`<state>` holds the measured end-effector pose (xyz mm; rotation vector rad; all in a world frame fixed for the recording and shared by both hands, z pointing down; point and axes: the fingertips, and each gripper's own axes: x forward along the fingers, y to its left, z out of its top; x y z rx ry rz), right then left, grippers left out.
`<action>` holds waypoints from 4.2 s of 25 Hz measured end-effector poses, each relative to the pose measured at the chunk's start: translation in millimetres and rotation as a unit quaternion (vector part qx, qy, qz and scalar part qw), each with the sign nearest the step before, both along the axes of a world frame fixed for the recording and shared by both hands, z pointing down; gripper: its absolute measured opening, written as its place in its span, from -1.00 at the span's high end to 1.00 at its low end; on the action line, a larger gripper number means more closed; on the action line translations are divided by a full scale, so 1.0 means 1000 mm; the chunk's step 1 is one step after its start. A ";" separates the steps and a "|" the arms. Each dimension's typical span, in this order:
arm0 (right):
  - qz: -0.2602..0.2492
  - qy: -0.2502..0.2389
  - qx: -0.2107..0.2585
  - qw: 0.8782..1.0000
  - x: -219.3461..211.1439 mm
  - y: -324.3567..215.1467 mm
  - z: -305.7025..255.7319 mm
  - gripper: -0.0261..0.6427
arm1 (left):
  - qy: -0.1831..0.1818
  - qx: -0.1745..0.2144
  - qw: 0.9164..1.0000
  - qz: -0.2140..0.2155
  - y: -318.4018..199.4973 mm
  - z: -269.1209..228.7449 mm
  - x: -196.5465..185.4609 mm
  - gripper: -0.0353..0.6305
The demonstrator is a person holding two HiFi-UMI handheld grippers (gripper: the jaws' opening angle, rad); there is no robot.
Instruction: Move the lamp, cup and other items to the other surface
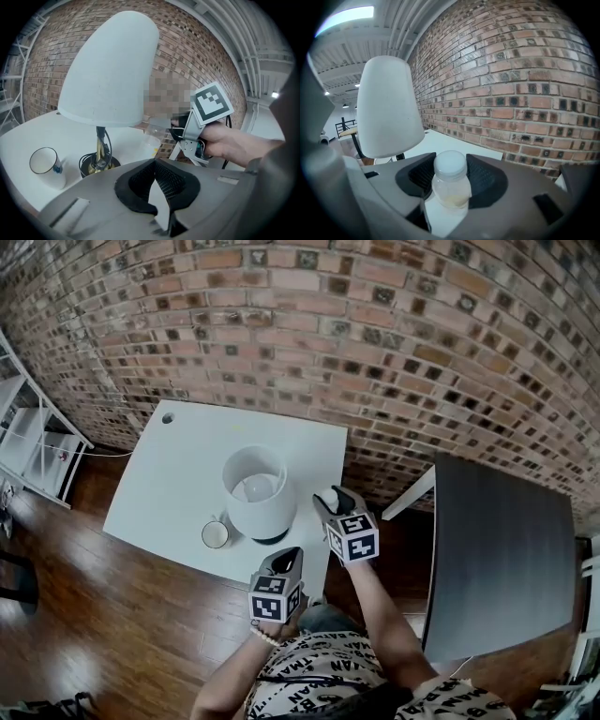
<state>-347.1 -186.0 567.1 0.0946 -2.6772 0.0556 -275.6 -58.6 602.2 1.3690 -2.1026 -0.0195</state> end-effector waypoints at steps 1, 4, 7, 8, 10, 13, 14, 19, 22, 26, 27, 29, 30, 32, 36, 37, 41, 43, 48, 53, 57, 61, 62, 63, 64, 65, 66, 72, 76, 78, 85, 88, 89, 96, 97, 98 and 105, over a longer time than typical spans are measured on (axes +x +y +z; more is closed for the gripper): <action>0.005 -0.004 -0.001 1.000 0.005 -0.001 -0.006 0.29 | -0.005 0.003 1.000 0.006 -0.002 -0.004 -0.001 0.88; 0.020 -0.012 -0.003 1.000 0.025 0.002 -0.020 0.29 | -0.015 0.011 1.000 0.019 -0.003 -0.014 0.000 0.88; 0.036 -0.015 -0.006 0.999 0.050 0.010 -0.031 0.29 | -0.026 0.016 0.999 0.032 0.001 -0.022 0.007 0.88; 0.043 -0.015 -0.006 0.999 0.060 0.012 -0.033 0.29 | -0.029 0.017 0.999 0.039 0.002 -0.024 0.011 0.88; 0.057 -0.015 -0.008 0.998 0.079 0.017 -0.034 0.29 | -0.031 0.020 0.998 0.052 0.005 -0.027 0.021 0.88; 0.078 -0.012 -0.012 0.997 0.110 0.026 -0.036 0.29 | -0.030 0.022 0.997 0.074 0.007 -0.031 0.041 0.88; 0.089 -0.010 -0.013 0.996 0.123 0.028 -0.036 0.29 | -0.029 0.022 0.996 0.086 0.006 -0.031 0.050 0.89; 0.138 -0.005 -0.013 0.990 0.182 0.029 -0.035 0.29 | -0.028 0.020 0.990 0.139 -0.002 -0.029 0.096 0.88; 0.183 -0.007 -0.009 0.983 0.226 0.012 -0.037 0.29 | -0.022 0.025 0.984 0.175 -0.020 -0.030 0.127 0.88; 0.228 -0.019 -0.009 0.973 0.279 -0.019 -0.043 0.29 | -0.025 0.029 0.977 0.212 -0.049 -0.032 0.167 0.88; 0.240 -0.021 -0.008 0.970 0.295 -0.028 -0.045 0.29 | -0.025 0.029 0.975 0.221 -0.059 -0.032 0.179 0.88; 0.268 -0.024 -0.008 0.963 0.332 -0.048 -0.048 0.29 | -0.024 0.032 0.969 0.244 -0.081 -0.033 0.207 0.88; 0.281 -0.024 -0.007 0.959 0.350 -0.058 -0.048 0.29 | -0.023 0.033 0.966 0.255 -0.093 -0.034 0.222 0.88; 0.302 -0.023 -0.005 0.953 0.386 -0.078 -0.049 0.29 | -0.021 0.037 0.961 0.272 -0.115 -0.037 0.251 0.88; 0.344 -0.020 0.001 0.939 0.456 -0.120 -0.048 0.29 | -0.022 0.044 0.951 0.304 -0.153 -0.042 0.309 0.88; 0.354 -0.020 0.002 0.935 0.473 -0.131 -0.047 0.29 | -0.022 0.044 0.949 0.312 -0.161 -0.041 0.321 0.88; 0.397 -0.015 0.006 0.918 0.543 -0.173 -0.040 0.28 | -0.023 0.041 0.940 0.338 -0.193 -0.035 0.369 0.88; 0.419 -0.011 0.005 0.908 0.580 -0.191 -0.035 0.29 | -0.022 0.037 0.935 0.351 -0.209 -0.032 0.394 0.89; 0.468 -0.005 0.007 0.884 0.668 -0.229 -0.023 0.28 | -0.021 0.034 0.924 0.379 -0.247 -0.025 0.452 0.88; 0.503 0.003 -0.003 0.864 0.736 -0.250 -0.008 0.28 | -0.015 0.026 0.916 0.399 -0.273 -0.014 0.498 0.88; 0.525 0.002 -0.010 0.851 0.775 -0.263 0.003 0.29 | -0.013 0.019 0.911 0.412 -0.289 -0.008 0.526 0.88; 0.547 0.000 -0.013 0.837 0.808 -0.273 0.011 0.29 | -0.016 0.013 0.905 0.425 -0.297 -0.005 0.546 0.88; 0.551 -0.001 -0.015 0.834 0.815 -0.275 0.013 0.29 | -0.017 0.011 0.904 0.427 -0.298 -0.004 0.550 0.88; 0.555 -0.002 -0.017 0.832 0.821 -0.278 0.015 0.29 | -0.018 0.008 0.903 0.429 -0.299 -0.003 0.552 0.88; 0.558 -0.001 -0.019 0.830 0.826 -0.279 0.018 0.29 | -0.018 0.004 0.903 0.430 -0.300 -0.001 0.554 0.88; 0.559 0.002 -0.022 0.829 0.829 -0.281 0.021 0.28 | -0.019 0.002 0.903 0.430 -0.301 0.000 0.554 0.88; 0.560 0.004 -0.024 0.828 0.831 -0.282 0.025 0.28 | -0.020 0.000 0.903 0.430 -0.301 0.001 0.554 0.88; 0.563 -0.002 -0.021 0.826 0.834 -0.283 0.033 0.28 | -0.024 -0.005 0.903 0.430 -0.303 0.003 0.553 0.88; 0.562 0.002 -0.016 0.827 0.832 -0.280 0.033 0.27 | -0.024 -0.005 0.902 0.430 -0.302 0.001 0.555 0.88; 0.562 0.002 -0.016 0.827 0.832 -0.279 0.032 0.27 | -0.024 -0.005 0.902 0.431 -0.300 0.001 0.555 0.88; 0.565 -0.003 -0.008 0.825 0.833 -0.279 0.021 0.14 | -0.025 0.000 0.902 0.430 -0.297 -0.003 0.552 0.88; 0.564 -0.007 0.018 0.825 0.831 -0.278 0.002 0.13 | -0.024 0.002 0.906 0.423 -0.295 -0.004 0.546 0.88; 0.561 -0.008 0.030 0.827 0.829 -0.277 -0.007 0.14 | -0.024 0.003 0.907 0.420 -0.294 -0.005 0.544 0.88; 0.506 -0.045 0.032 0.861 0.770 -0.268 -0.055 0.14 | -0.019 0.018 0.920 0.391 -0.285 -0.013 0.517 0.88; 0.495 -0.049 0.021 0.867 0.756 -0.264 -0.054 0.14 | -0.020 0.018 0.923 0.385 -0.284 -0.013 0.511 0.88; 0.484 -0.050 0.012 0.874 0.741 -0.260 -0.051 0.14 | -0.021 0.018 0.925 0.378 -0.282 -0.014 0.504 0.88; 0.407 -0.038 -0.041 0.911 0.644 -0.224 -0.015 0.14 | -0.024 0.022 0.949 0.315 -0.267 -0.018 0.446 0.88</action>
